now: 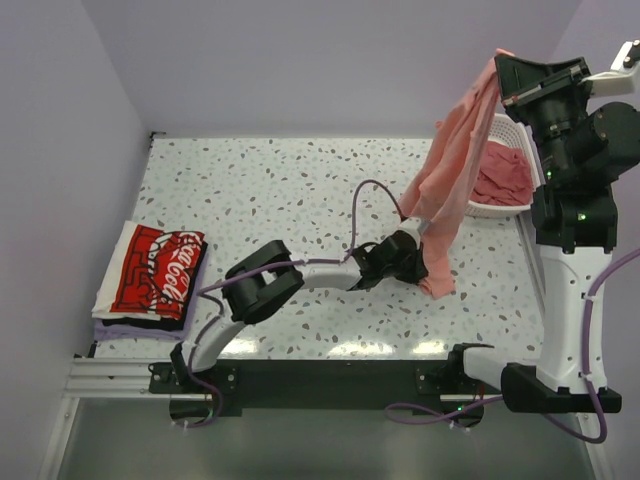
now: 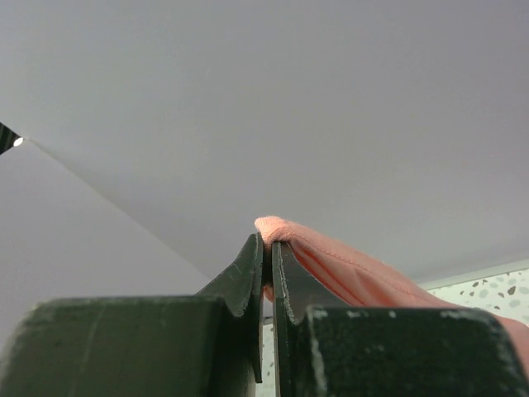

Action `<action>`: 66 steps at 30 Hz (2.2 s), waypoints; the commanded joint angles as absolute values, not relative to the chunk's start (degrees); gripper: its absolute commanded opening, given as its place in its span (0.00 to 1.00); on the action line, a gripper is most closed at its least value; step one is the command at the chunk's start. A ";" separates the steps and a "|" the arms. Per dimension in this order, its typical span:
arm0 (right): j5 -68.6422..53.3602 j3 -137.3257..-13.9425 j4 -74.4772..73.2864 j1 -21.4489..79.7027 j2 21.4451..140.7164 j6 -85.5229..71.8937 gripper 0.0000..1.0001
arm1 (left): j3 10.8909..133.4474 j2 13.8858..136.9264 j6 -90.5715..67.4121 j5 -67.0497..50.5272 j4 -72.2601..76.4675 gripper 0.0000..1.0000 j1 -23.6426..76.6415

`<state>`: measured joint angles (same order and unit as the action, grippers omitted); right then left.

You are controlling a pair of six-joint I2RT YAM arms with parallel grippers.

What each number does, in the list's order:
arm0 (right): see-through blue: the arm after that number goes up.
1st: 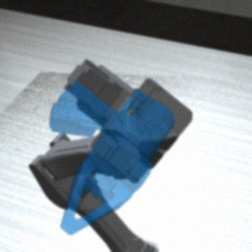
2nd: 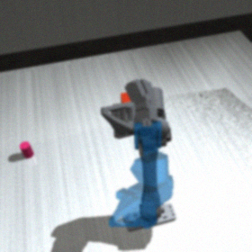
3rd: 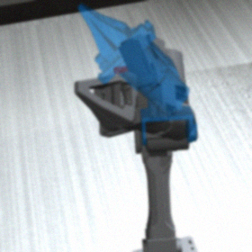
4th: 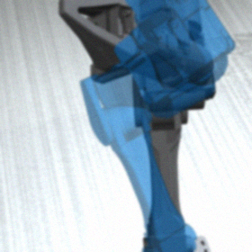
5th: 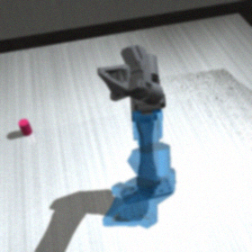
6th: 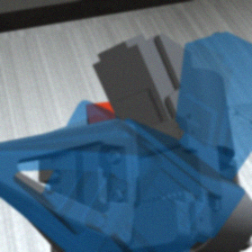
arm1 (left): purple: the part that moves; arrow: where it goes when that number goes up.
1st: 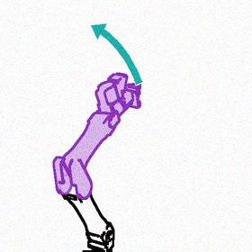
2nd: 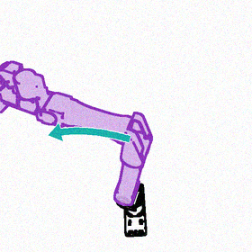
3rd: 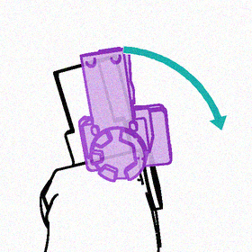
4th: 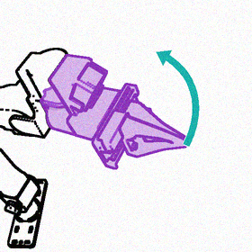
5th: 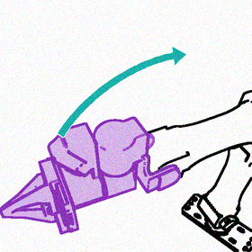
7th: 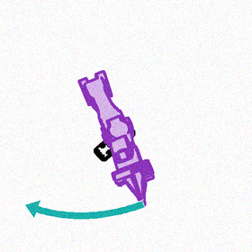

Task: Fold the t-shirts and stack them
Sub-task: Flatten the tshirt out

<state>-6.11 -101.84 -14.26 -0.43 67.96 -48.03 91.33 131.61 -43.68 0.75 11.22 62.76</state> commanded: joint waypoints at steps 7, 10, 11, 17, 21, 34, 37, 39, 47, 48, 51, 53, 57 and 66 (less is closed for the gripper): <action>-0.35 -104.15 -17.92 -0.44 65.83 -43.42 0.00 | 60.95 90.15 -45.70 16.77 6.00 0.00 62.75; -0.09 -104.33 -20.46 -0.44 64.87 -42.37 0.00 | 56.97 77.50 -47.81 23.28 -5.24 0.00 62.75; 0.70 -104.15 -21.17 -0.44 64.34 -42.10 0.00 | 56.61 74.30 -49.12 26.51 -11.19 0.00 62.75; 2.46 -98.80 -24.08 -0.44 58.80 -42.36 0.00 | 62.21 54.51 -57.73 40.66 -39.12 0.00 62.23; 3.52 -94.76 -24.35 -0.44 57.48 -43.41 0.00 | 70.03 50.01 -59.24 48.06 -48.94 0.00 60.47; -6.22 -89.91 -3.38 -0.44 76.53 -52.11 0.00 | 97.77 76.33 -33.05 20.51 -32.88 0.00 16.55; -10.78 -98.22 1.55 -0.44 86.55 -55.10 0.00 | 112.46 87.07 -32.00 11.00 -31.55 0.00 9.68; -13.26 -102.63 4.20 -0.87 93.21 -57.64 0.00 | 125.86 94.70 -30.59 7.30 -32.78 0.00 8.18; -19.85 -110.06 6.15 -6.32 97.30 -64.59 0.00 | 124.14 92.57 -29.62 3.69 -28.07 0.00 4.40; -20.65 -108.21 6.24 -7.46 96.42 -64.86 0.00 | 115.84 88.29 -29.62 3.60 -26.73 0.00 4.39; -23.54 -98.99 5.28 -10.01 93.00 -65.56 0.00 | 99.40 80.72 -31.28 2.29 -22.68 0.00 4.39; -25.65 -91.34 4.22 -11.68 91.50 -65.31 0.00 | 91.36 76.58 -32.95 0.28 -20.05 0.00 4.39; -28.04 -76.43 -2.78 -13.44 90.09 -60.39 0.04 | 69.42 71.82 -36.82 -5.01 -17.14 0.00 5.27; -21.90 -55.66 -10.18 -11.34 85.70 -45.71 0.65 | 44.14 69.44 -45.43 -3.43 -15.55 0.51 10.72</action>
<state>-24.43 -59.31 -7.27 -13.08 90.30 -53.23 46.78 71.46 -41.30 -3.36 -19.16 10.33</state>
